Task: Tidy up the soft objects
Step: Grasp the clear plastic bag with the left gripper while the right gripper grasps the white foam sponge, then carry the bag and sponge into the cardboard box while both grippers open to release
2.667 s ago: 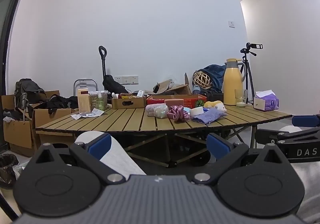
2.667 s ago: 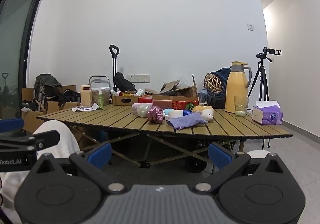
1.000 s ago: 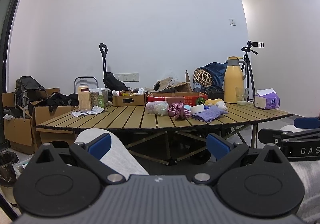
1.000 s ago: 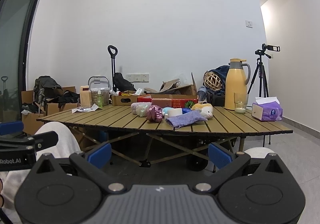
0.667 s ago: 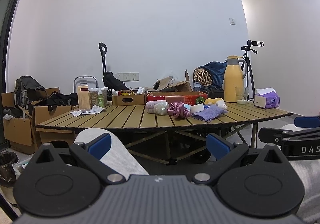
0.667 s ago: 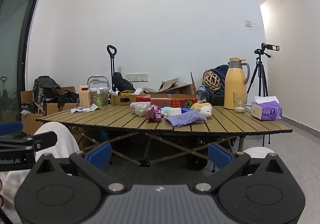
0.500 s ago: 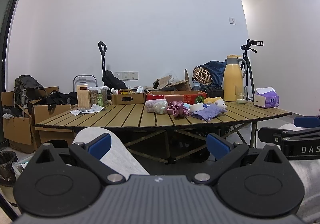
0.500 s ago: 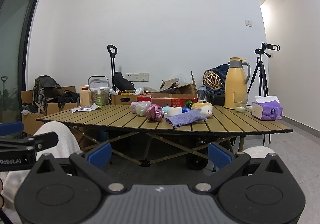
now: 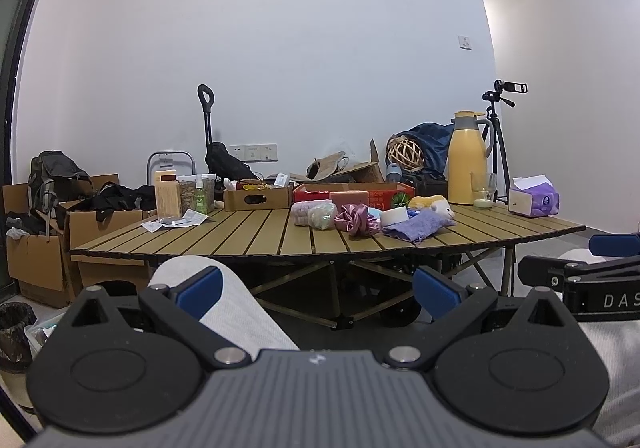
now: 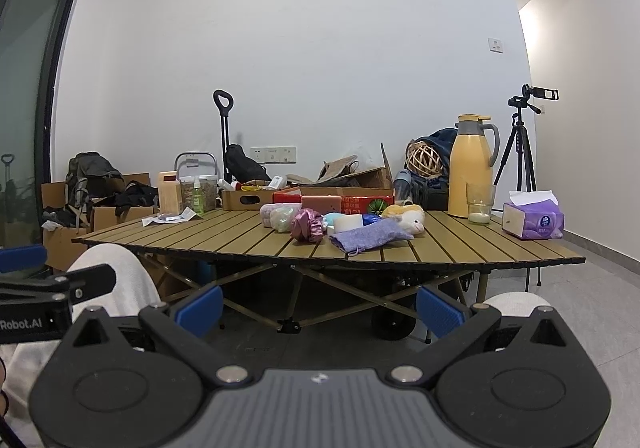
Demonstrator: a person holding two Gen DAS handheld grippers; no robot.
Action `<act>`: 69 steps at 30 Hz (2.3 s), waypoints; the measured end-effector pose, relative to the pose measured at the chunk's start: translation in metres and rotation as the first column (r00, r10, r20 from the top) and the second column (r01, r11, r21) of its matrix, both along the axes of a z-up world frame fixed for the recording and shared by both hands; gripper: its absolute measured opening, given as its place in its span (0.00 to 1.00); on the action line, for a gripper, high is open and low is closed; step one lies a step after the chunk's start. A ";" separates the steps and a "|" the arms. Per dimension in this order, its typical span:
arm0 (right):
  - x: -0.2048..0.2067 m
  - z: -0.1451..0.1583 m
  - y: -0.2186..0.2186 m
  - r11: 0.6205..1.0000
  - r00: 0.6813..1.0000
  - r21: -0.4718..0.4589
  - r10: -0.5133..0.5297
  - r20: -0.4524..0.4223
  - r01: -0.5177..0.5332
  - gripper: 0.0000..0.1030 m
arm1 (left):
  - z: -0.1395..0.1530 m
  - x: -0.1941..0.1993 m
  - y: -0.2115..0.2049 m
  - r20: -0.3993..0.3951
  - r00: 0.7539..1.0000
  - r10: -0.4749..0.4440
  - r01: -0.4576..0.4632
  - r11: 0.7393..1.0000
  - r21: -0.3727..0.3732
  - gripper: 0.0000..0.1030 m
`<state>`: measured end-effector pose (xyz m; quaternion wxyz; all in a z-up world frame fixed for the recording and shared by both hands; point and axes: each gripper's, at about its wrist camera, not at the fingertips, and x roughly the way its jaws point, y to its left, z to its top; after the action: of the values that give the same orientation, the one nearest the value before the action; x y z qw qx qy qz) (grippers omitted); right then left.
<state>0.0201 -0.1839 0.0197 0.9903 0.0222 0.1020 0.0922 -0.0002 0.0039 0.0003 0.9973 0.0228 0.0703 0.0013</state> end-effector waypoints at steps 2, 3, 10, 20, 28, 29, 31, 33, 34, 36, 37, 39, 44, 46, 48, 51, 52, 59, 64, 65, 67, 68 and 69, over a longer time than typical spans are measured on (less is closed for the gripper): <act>0.001 0.000 0.000 1.000 1.000 -0.004 0.000 0.002 0.000 1.00 | 0.001 0.003 0.000 0.005 1.000 0.008 -0.008 1.000 -0.001 1.00; 0.002 0.001 0.001 1.000 1.000 -0.008 -0.002 0.006 0.002 1.00 | 0.001 0.005 0.000 0.009 1.000 0.012 -0.012 1.000 -0.003 1.00; 0.024 0.011 0.001 1.000 0.999 -0.028 -0.010 0.044 0.011 1.00 | 0.011 0.037 0.007 0.024 0.999 0.029 -0.029 1.000 -0.010 1.00; 0.120 0.026 -0.009 1.000 0.997 0.010 -0.018 0.072 0.017 1.00 | 0.016 0.147 0.014 -0.047 0.999 0.012 -0.013 1.000 -0.018 1.00; 0.245 0.029 -0.009 0.998 1.000 0.064 0.018 0.017 -0.019 1.00 | 0.022 0.294 0.021 -0.089 0.996 0.015 -0.015 1.000 0.008 1.00; 0.266 0.029 -0.007 0.999 1.000 0.051 0.013 0.007 -0.013 1.00 | 0.023 0.318 0.023 -0.100 0.995 0.013 -0.013 1.000 -0.006 1.00; 0.309 0.028 -0.004 0.999 1.000 0.036 0.007 -0.019 -0.006 1.00 | 0.023 0.362 0.027 -0.129 0.992 0.006 -0.011 0.999 -0.041 1.00; 0.355 0.026 -0.003 0.999 0.998 0.036 0.017 -0.062 -0.014 0.99 | 0.020 0.416 0.031 -0.196 0.980 0.011 -0.029 0.996 -0.088 0.98; 0.374 0.025 -0.003 0.999 0.997 0.042 0.024 -0.078 -0.021 0.97 | 0.017 0.435 0.033 -0.219 0.976 0.017 -0.041 0.994 -0.103 0.94; 0.412 0.019 0.000 0.999 0.993 0.040 0.032 -0.118 -0.027 0.93 | 0.010 0.474 0.035 -0.256 0.966 0.036 -0.067 0.991 -0.113 0.92; 0.426 0.015 0.003 0.999 0.990 0.031 0.037 -0.135 -0.033 0.92 | 0.006 0.486 0.036 -0.268 0.963 0.043 -0.076 0.990 -0.116 0.92; 0.453 0.008 0.009 0.999 0.984 0.004 0.036 -0.176 -0.035 0.91 | -0.003 0.509 0.041 -0.288 0.956 0.062 -0.100 0.988 -0.121 0.92; 0.488 -0.012 0.021 0.998 0.969 -0.047 0.029 -0.244 -0.041 0.82 | -0.011 0.539 0.051 -0.350 0.937 0.013 -0.097 0.970 -0.223 0.92; 0.494 -0.019 0.024 0.998 0.963 -0.052 0.024 -0.267 -0.039 0.72 | -0.013 0.544 0.047 -0.366 0.930 -0.007 -0.081 0.971 -0.224 0.89; 0.499 -0.024 0.025 0.998 0.958 -0.043 0.036 -0.283 -0.051 0.61 | -0.014 0.547 0.042 -0.372 0.928 -0.023 -0.064 0.974 -0.219 0.73; 0.503 -0.025 0.027 0.998 0.958 -0.044 0.038 -0.286 -0.053 0.55 | -0.015 0.545 0.038 -0.366 0.926 -0.090 -0.006 0.967 -0.253 0.33; 0.502 -0.025 0.027 0.997 0.959 -0.047 0.039 -0.281 -0.054 0.54 | -0.015 0.542 0.036 -0.358 0.927 -0.109 0.015 0.966 -0.258 0.25; 0.489 -0.013 0.021 0.999 0.976 -0.025 0.035 -0.213 -0.042 0.52 | -0.002 0.515 0.023 -0.282 0.946 -0.159 0.094 0.968 -0.232 0.12; 0.470 0.004 0.016 0.999 0.985 -0.010 0.050 -0.162 -0.052 0.52 | 0.015 0.491 0.017 -0.241 0.954 -0.176 0.122 0.967 -0.224 0.11; 0.466 0.008 0.016 0.998 0.986 -0.010 0.053 -0.155 -0.055 0.52 | 0.018 0.487 0.018 -0.233 0.955 -0.181 0.127 0.965 -0.230 0.11; 0.458 0.014 0.015 0.998 0.988 -0.010 0.056 -0.142 -0.058 0.52 | 0.023 0.479 0.018 -0.222 0.957 -0.184 0.132 0.964 -0.231 0.11; 0.454 0.017 0.014 0.998 0.989 -0.009 0.058 -0.138 -0.060 0.52 | 0.026 0.475 0.018 -0.215 0.959 -0.186 0.136 0.964 -0.227 0.11; 0.450 0.019 0.013 0.998 0.989 -0.009 0.059 -0.135 -0.060 0.52 | 0.027 0.472 0.019 -0.209 0.960 -0.189 0.141 0.964 -0.225 0.11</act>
<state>0.4701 -0.1712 0.0392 0.9781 0.0191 0.1695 0.1193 0.4717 0.0230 0.0274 0.9760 -0.0759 0.1821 -0.0922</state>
